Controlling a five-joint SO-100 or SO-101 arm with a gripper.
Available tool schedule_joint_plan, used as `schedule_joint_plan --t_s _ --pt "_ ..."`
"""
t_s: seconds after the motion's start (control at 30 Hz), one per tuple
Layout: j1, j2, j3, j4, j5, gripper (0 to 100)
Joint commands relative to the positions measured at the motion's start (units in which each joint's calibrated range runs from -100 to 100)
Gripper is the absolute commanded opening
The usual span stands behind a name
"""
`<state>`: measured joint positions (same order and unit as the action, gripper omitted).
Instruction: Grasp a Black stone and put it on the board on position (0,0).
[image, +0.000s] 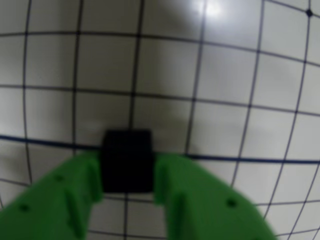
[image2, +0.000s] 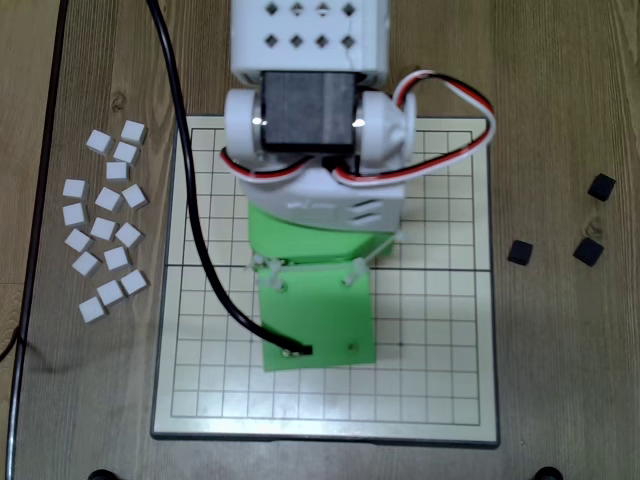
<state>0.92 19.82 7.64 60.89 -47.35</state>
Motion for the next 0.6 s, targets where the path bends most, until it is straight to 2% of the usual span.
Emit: schedule_joint_plan --t_s 0.0,0.57 --pt "0.49 -1.55 0.18 -0.99 -0.24 6" --pt "0.49 -1.89 1.73 -2.39 -0.49 6"
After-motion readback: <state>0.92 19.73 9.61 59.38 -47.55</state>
